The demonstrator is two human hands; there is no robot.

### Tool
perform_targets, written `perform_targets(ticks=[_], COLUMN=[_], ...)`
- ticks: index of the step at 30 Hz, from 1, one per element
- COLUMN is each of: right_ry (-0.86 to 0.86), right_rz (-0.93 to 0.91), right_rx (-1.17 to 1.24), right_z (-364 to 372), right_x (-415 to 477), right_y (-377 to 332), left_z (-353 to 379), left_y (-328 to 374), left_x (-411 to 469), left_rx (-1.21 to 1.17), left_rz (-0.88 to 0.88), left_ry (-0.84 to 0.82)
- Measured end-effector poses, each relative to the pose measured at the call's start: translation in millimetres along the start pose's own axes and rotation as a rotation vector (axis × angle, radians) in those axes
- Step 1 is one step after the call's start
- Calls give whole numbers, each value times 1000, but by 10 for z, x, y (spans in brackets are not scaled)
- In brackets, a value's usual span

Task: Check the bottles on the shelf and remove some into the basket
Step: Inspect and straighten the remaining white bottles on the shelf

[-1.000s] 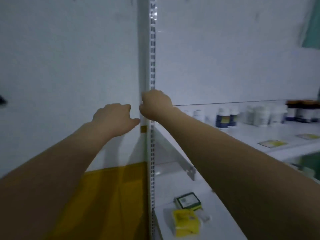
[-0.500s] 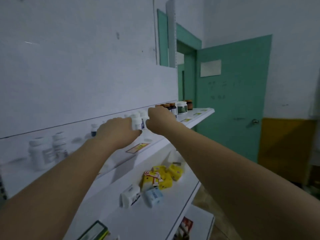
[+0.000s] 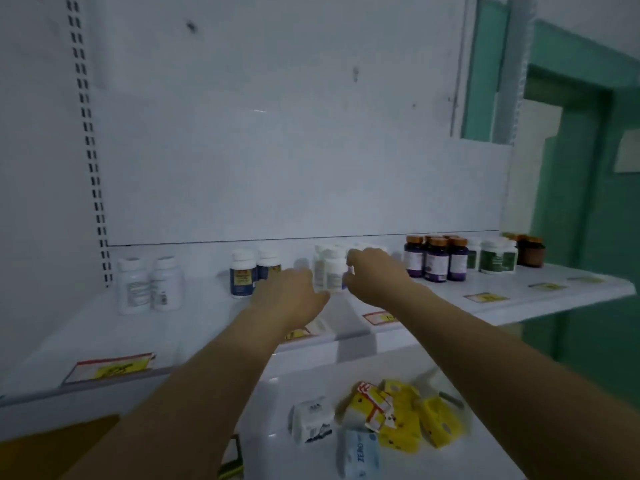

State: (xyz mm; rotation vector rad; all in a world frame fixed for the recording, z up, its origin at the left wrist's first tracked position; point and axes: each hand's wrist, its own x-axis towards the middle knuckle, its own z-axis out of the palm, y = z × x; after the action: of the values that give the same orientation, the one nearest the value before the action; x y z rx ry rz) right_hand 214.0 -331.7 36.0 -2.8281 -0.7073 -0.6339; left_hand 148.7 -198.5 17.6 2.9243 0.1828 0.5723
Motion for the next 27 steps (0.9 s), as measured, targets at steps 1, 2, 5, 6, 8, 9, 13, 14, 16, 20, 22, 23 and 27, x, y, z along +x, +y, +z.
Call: perform_targets(ticks=[1, 2, 5, 6, 8, 9, 13, 14, 16, 20, 22, 23, 27], right_ry=[0, 1, 0, -2, -3, 1, 0, 5, 19, 0, -52, -88, -125], right_rz=[-36, -71, -177, -203, -238, -252, -327, -348, -389, -465, -472, -473, -486], right_rx=[37, 73, 126, 136, 166, 180, 184, 183, 175, 64, 6, -16, 3], right_z=[11, 33, 146, 186, 247, 269, 290, 288, 293, 362, 435, 475, 602], right_x=[88, 154, 314, 370, 478, 527, 717, 769, 871, 1060, 1136, 1174, 1259], right_y=[-44, -102, -309, -372, -487, -545, -815, -883, -1006, -1197, -1247, -1265, -1292], left_z=[-29, -47, -47, -37, -20, -8, 58, 88, 148, 302, 371, 390, 400], left_y=[-63, -146, -449, -543, -674, -717, -841, -872, -922, -998, -1034, -1049, -1043], left_x=[2, 0, 6, -1, -38, -66, -106, -91, -42, 36, 44, 48, 48], left_rx=[27, 51, 77, 92, 163, 198, 246, 241, 217, 189, 168, 155, 145], left_rz=[-47, -94, -210, -237, -281, -299, -343, -357, -380, -410, -422, -426, -451], left_ry=[4, 6, 14, 6, -13, -12, 9, 2, -25, -114, -144, -142, -149])
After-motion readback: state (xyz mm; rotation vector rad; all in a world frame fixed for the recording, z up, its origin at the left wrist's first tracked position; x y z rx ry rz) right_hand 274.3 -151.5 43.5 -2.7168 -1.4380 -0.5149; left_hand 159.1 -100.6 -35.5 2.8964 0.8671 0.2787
